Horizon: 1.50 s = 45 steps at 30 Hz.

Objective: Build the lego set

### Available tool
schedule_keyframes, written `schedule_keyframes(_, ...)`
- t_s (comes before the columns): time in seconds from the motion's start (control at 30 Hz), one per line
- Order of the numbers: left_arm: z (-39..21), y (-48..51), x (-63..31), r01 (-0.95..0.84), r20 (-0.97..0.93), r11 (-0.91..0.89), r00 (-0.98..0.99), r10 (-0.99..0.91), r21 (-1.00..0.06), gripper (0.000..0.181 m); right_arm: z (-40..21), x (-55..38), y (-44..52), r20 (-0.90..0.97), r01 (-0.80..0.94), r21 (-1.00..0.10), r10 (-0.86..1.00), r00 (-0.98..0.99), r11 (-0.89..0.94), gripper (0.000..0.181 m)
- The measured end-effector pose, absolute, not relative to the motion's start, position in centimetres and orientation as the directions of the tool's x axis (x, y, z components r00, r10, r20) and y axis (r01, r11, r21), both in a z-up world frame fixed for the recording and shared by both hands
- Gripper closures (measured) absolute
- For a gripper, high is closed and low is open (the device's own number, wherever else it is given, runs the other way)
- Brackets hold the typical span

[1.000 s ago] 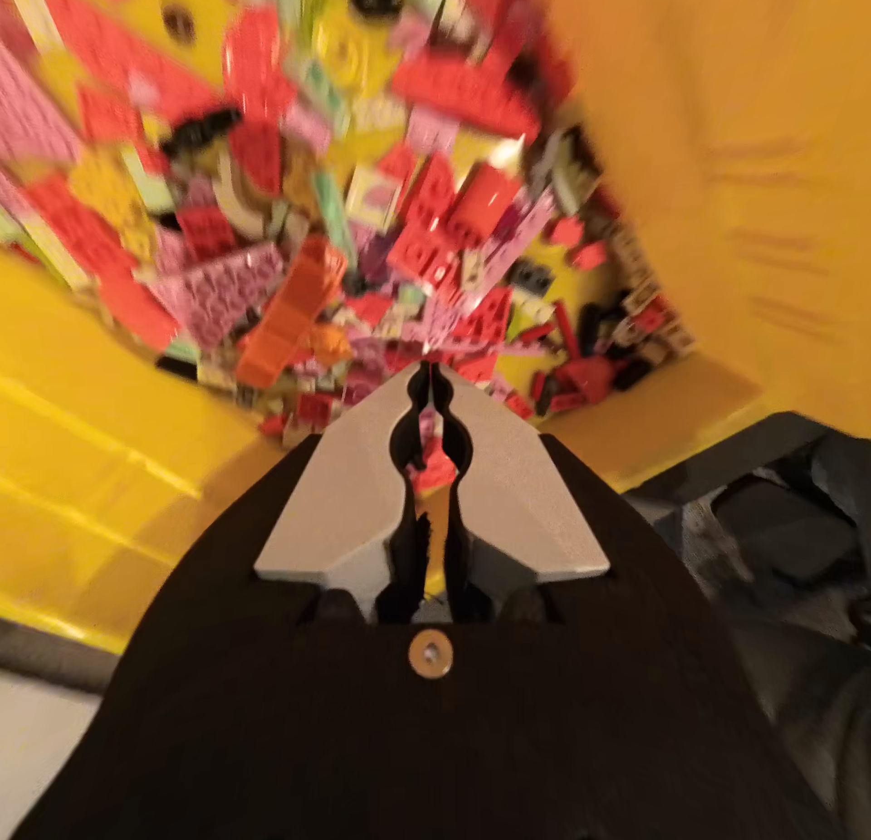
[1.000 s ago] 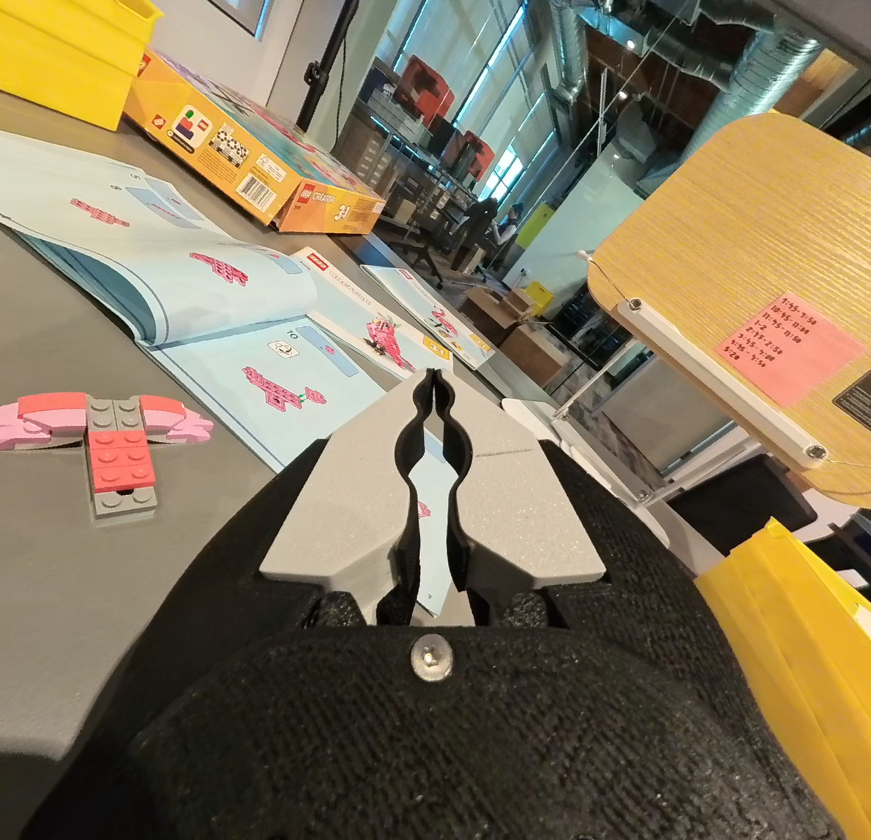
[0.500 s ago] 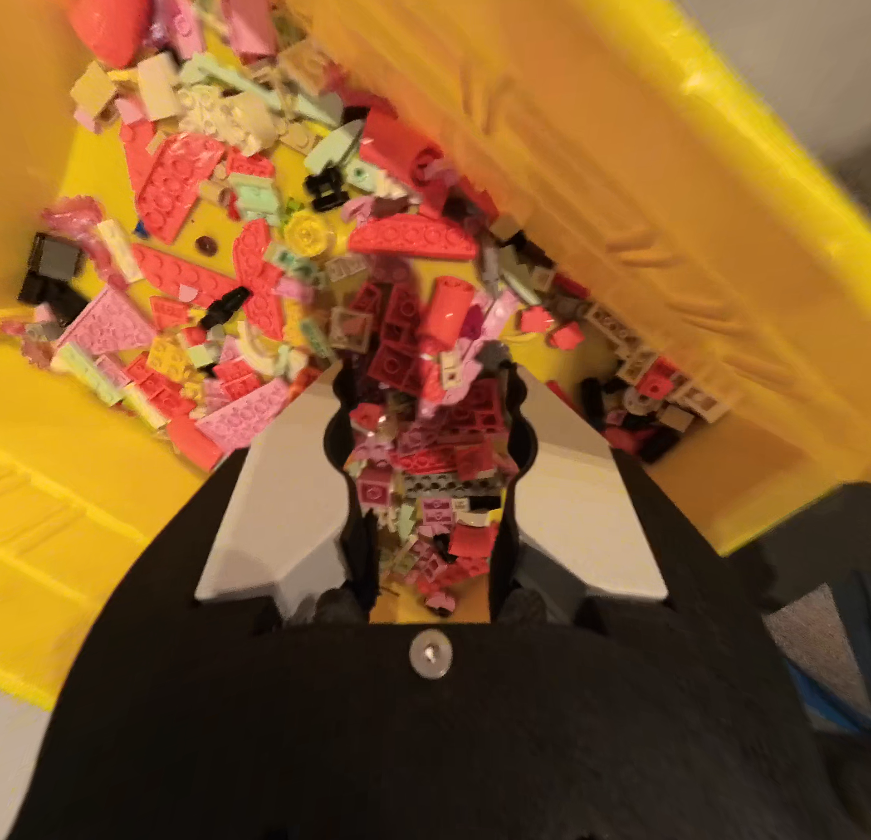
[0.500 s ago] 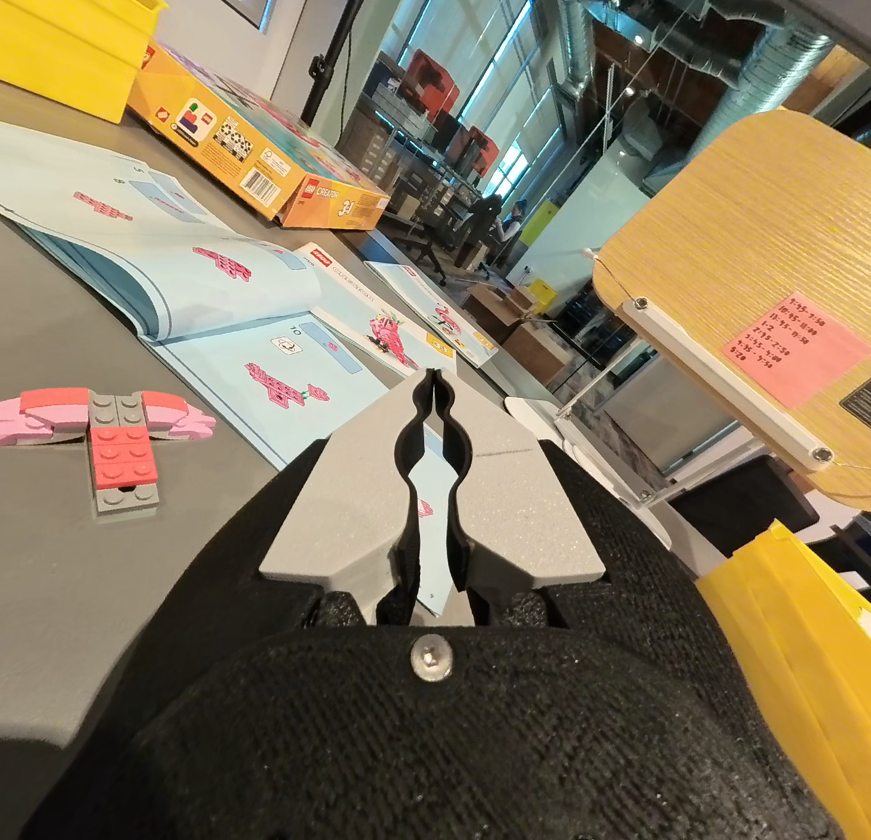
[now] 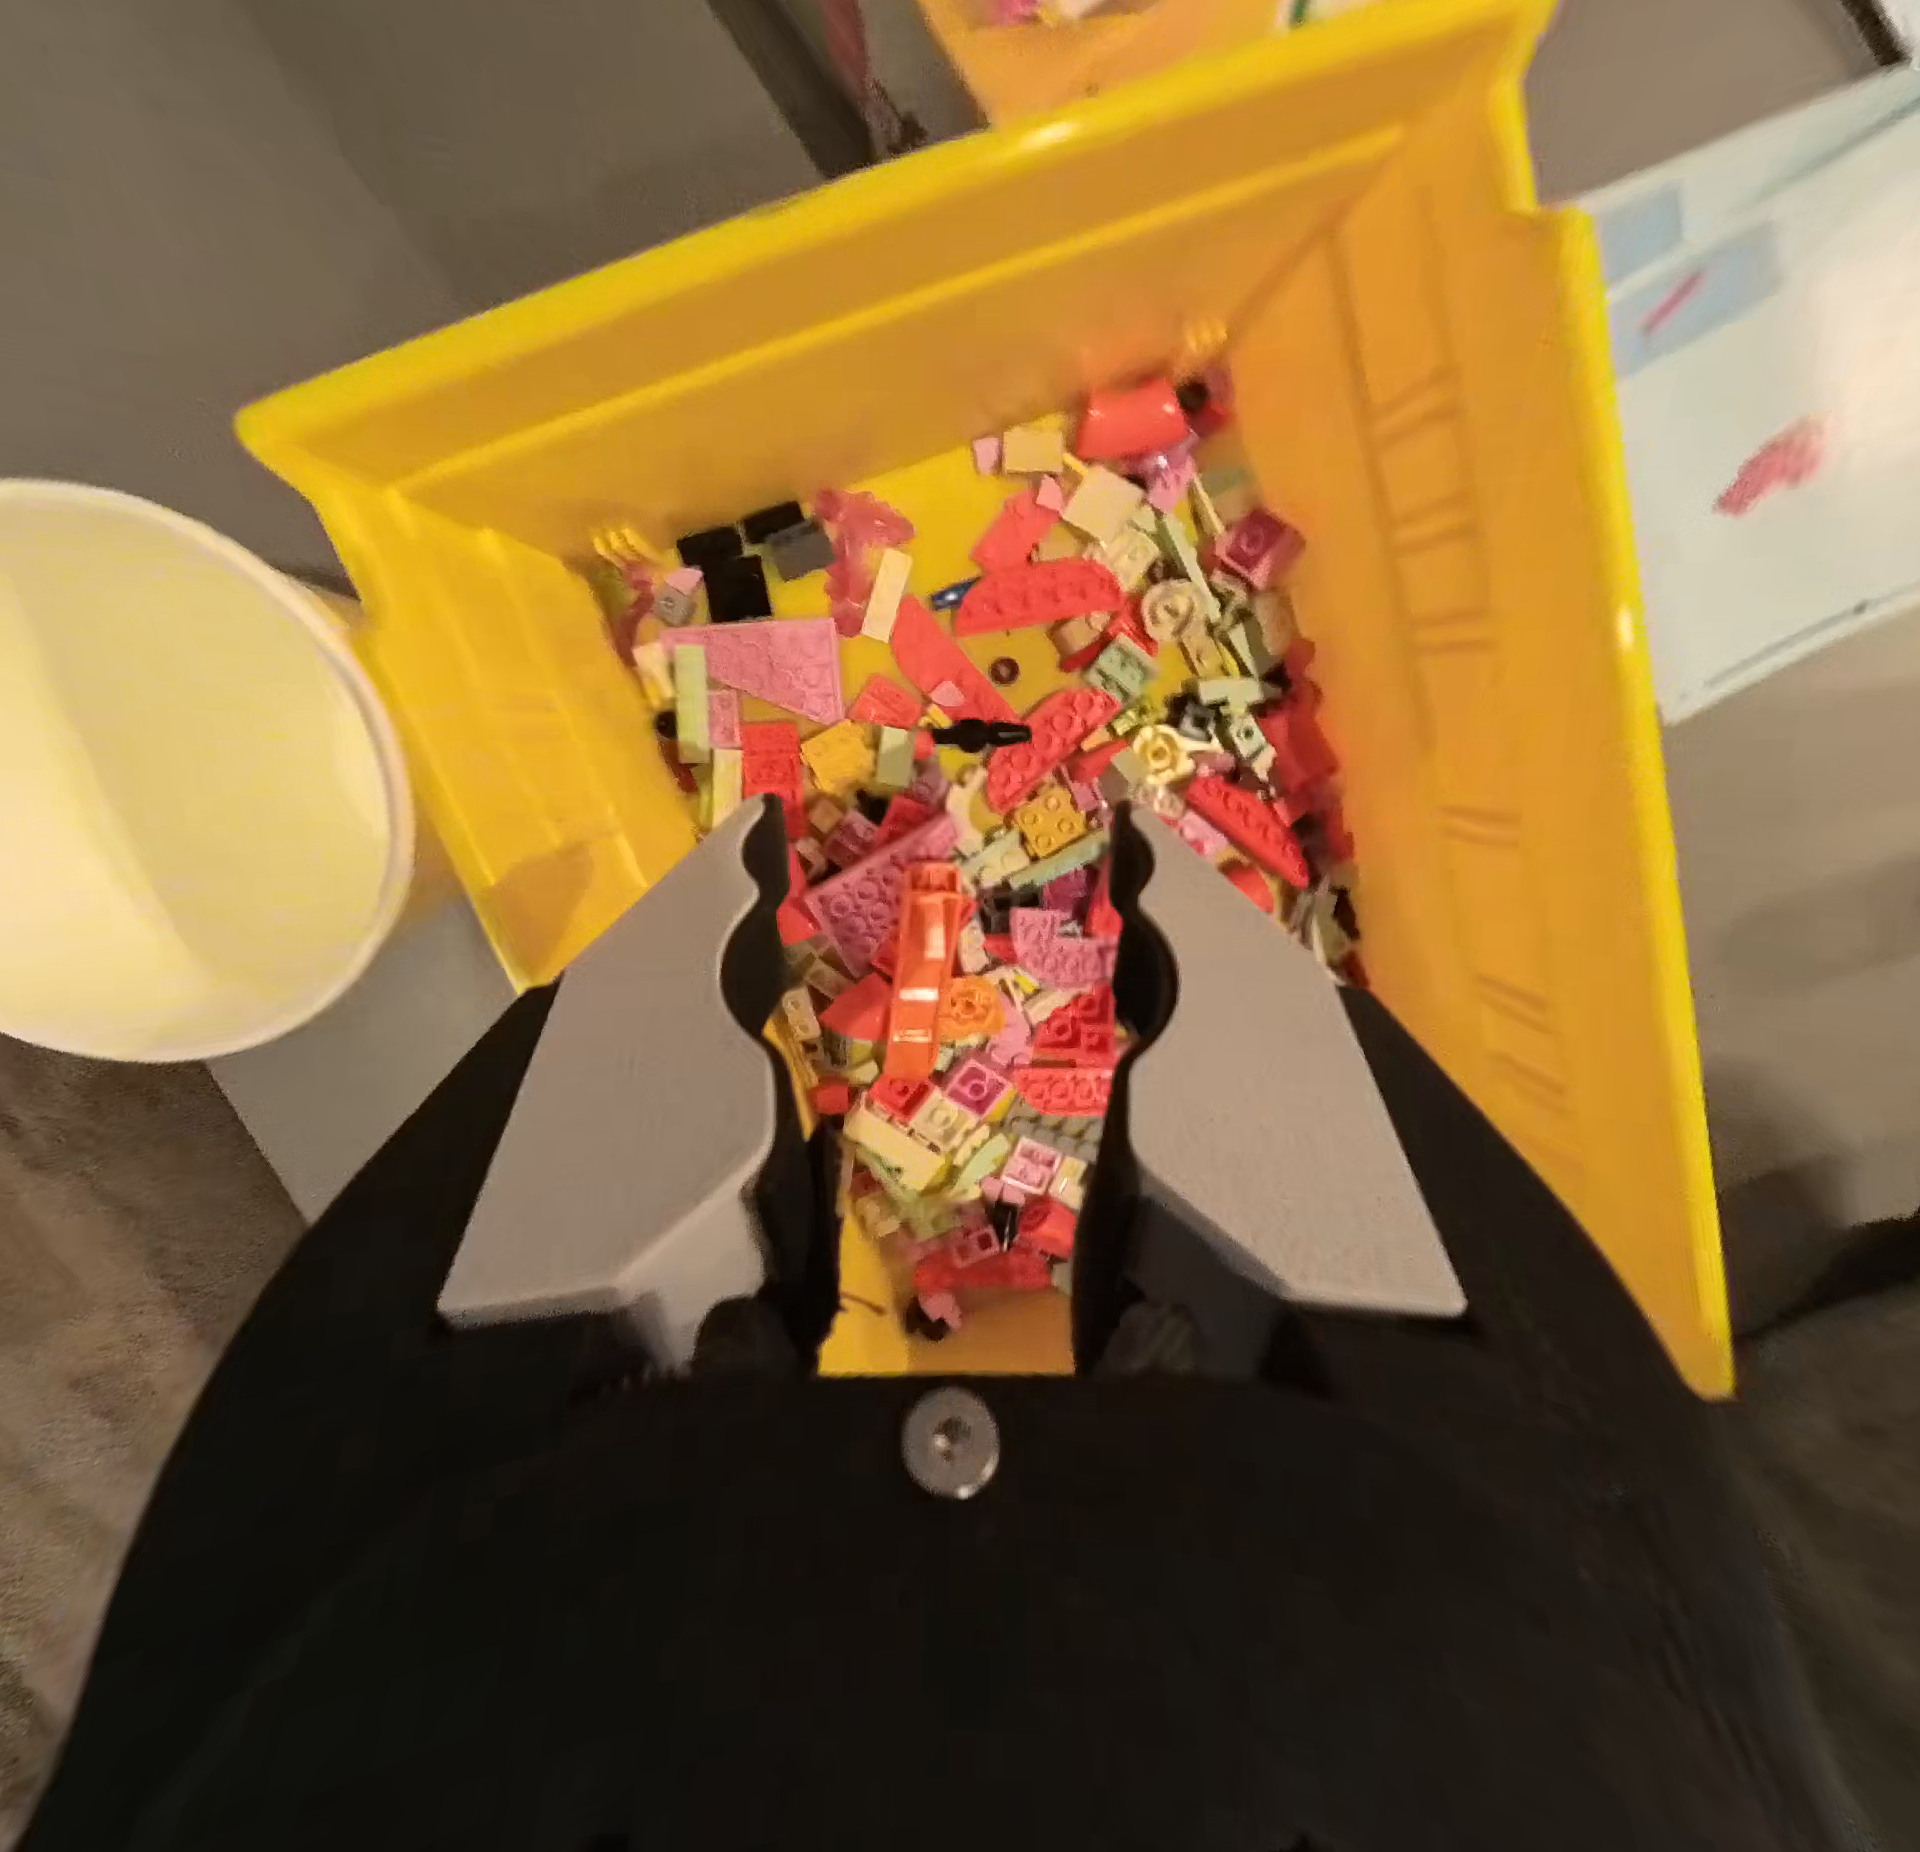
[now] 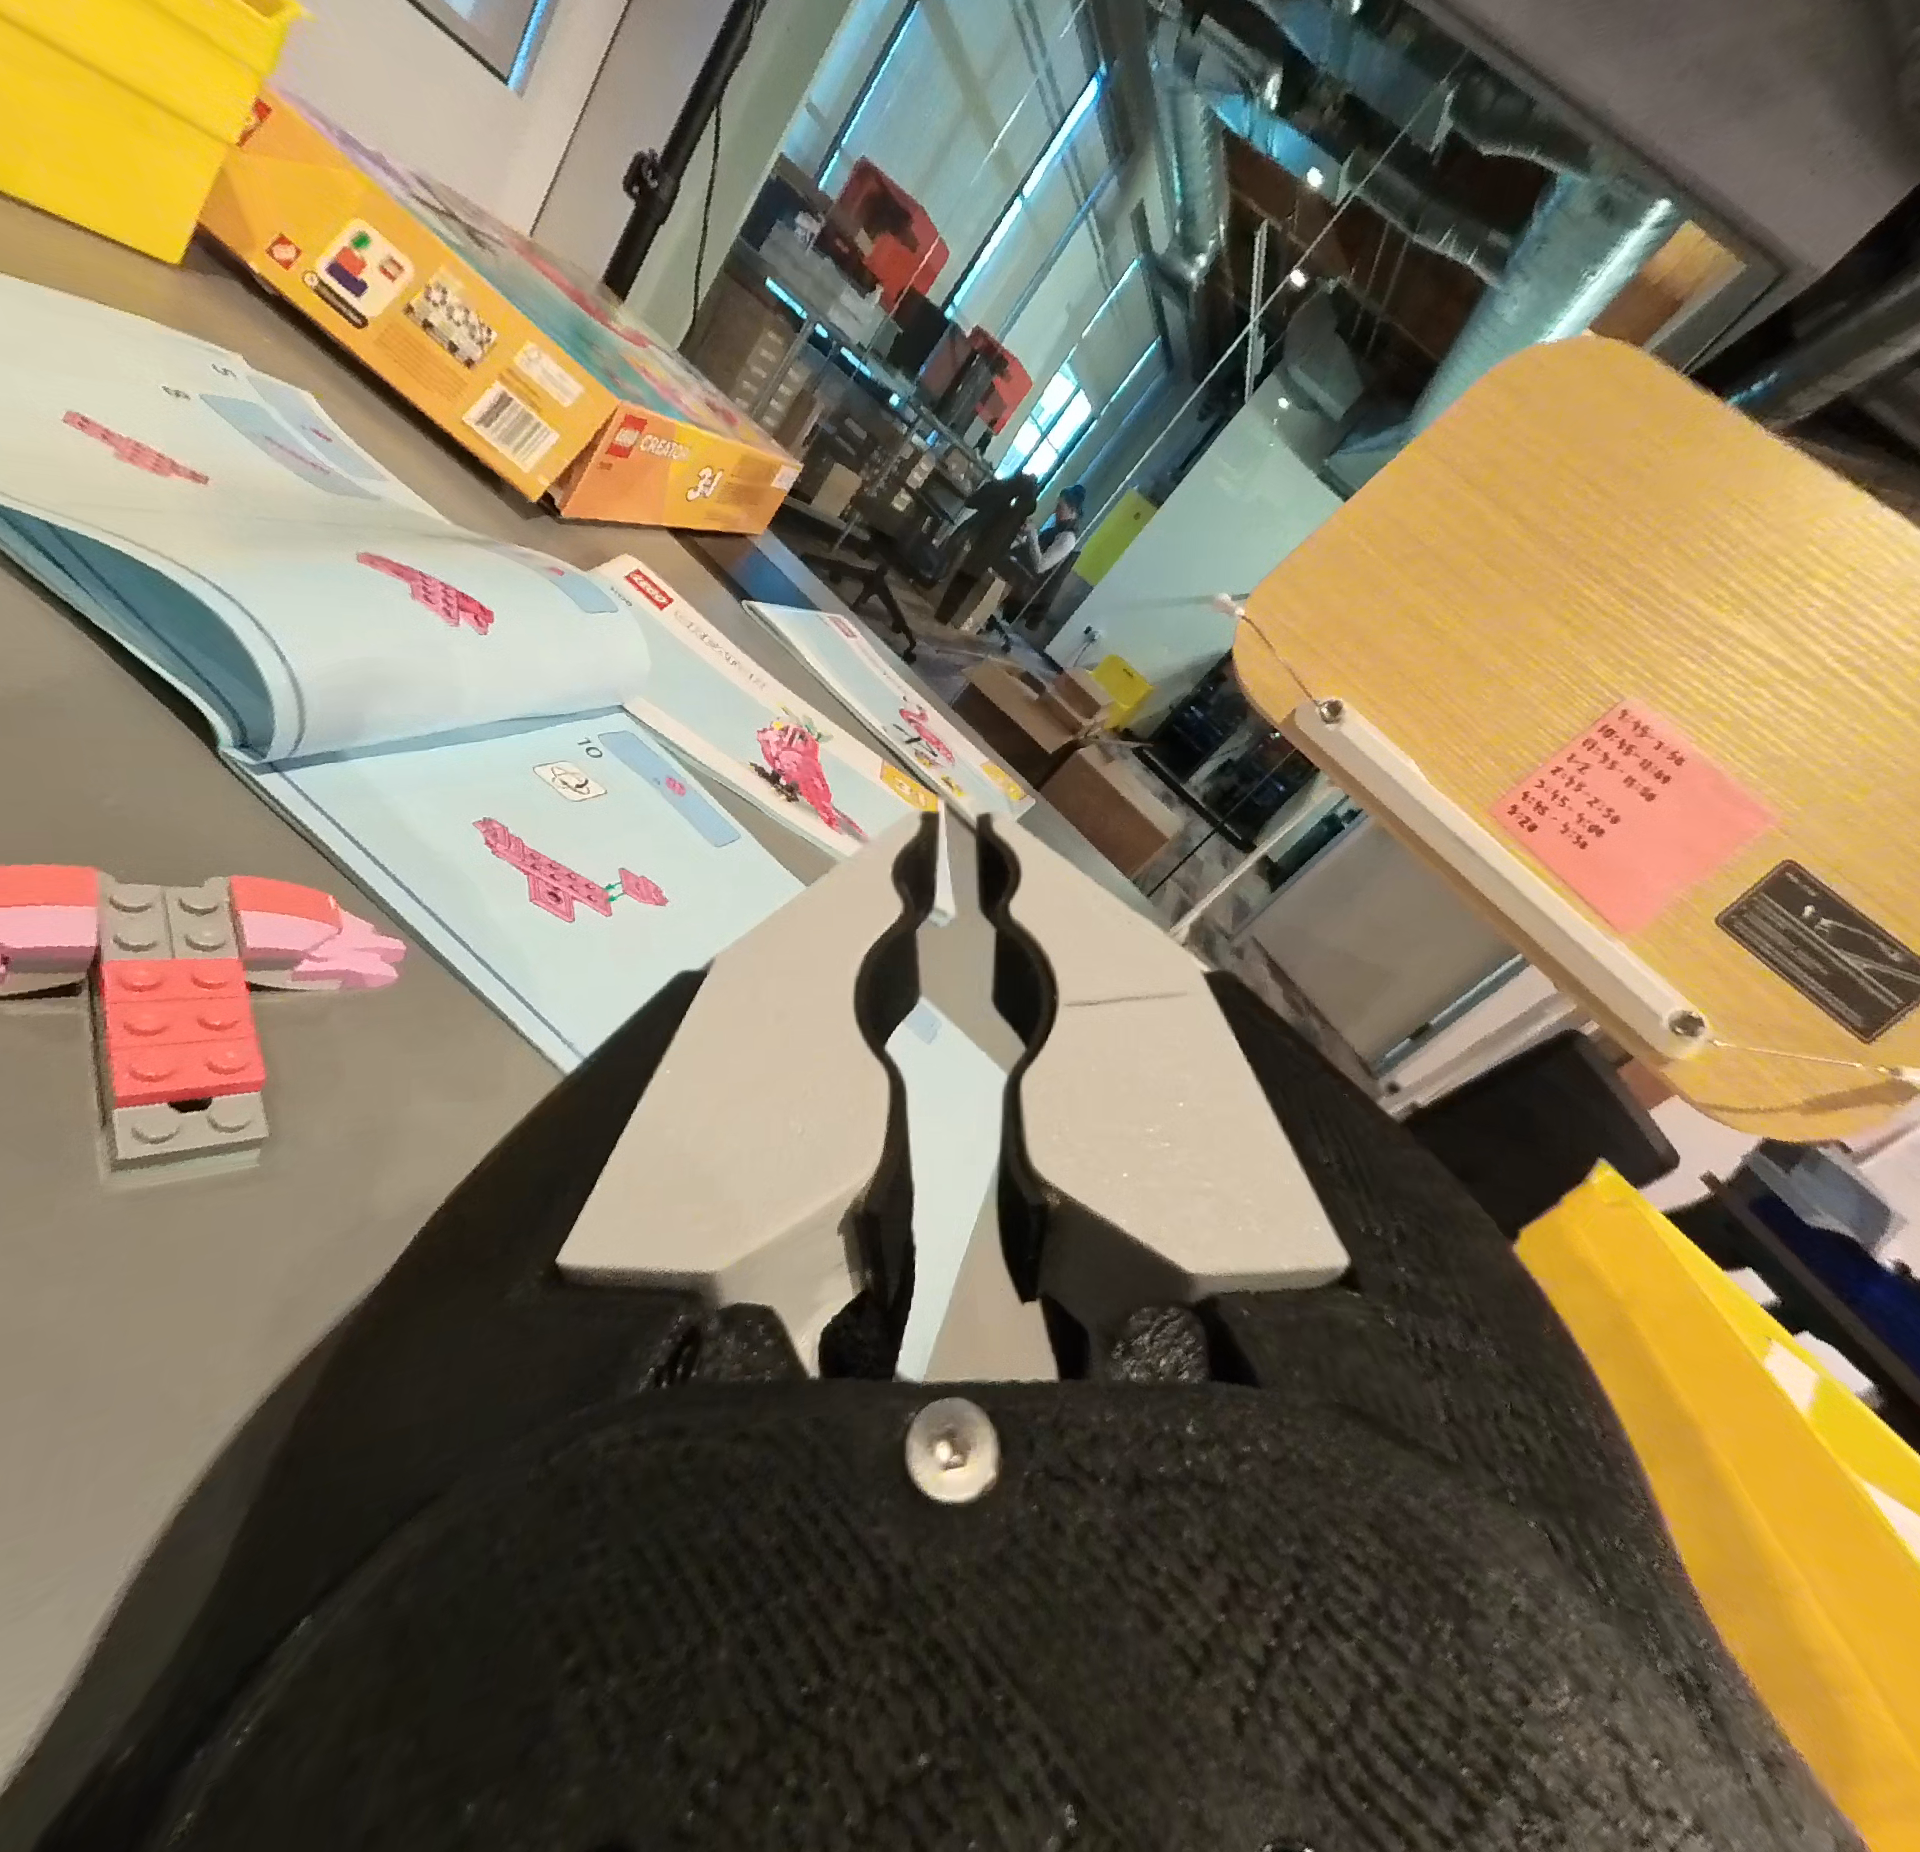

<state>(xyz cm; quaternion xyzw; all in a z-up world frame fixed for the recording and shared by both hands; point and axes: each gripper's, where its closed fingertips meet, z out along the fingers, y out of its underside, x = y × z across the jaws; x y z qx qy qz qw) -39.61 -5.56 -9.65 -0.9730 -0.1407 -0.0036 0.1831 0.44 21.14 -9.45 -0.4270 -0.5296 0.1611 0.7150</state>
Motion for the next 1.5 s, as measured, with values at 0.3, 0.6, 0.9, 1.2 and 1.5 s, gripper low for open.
schedule_keyframes(0.3,-12.9,-6.7,-42.0,0.365,-0.018,-0.897,0.924,0.382,-0.248,0.129,-6.9,1.2,21.9,0.468,0.019,-0.852,0.747,0.472,0.523,0.119)
schedule_keyframes(0.6,-17.7,-8.5,-38.8,0.191,-0.016,-0.979,0.982,0.190,0.065,0.127,-6.4,1.7,22.3,0.393,-0.043,-0.881,0.779,0.489,0.472,0.111)
schedule_keyframes(0.9,-18.0,-9.9,-35.9,0.152,0.202,-0.980,0.964,0.175,0.125,0.171,-6.1,1.9,22.9,0.388,-0.032,-0.878,0.751,0.534,0.477,0.090)
schedule_keyframes(1.2,-14.4,-6.2,-37.7,0.037,0.066,-0.982,0.997,0.025,-0.183,0.153,-6.6,1.6,23.1,0.403,0.002,-0.880,0.745,0.532,0.475,0.087)
schedule_keyframes(1.5,-15.8,-8.6,-37.3,0.099,0.120,-0.994,0.988,0.093,-0.049,0.137,-7.0,1.3,23.1,0.414,0.025,-0.881,0.746,0.521,0.472,0.087)
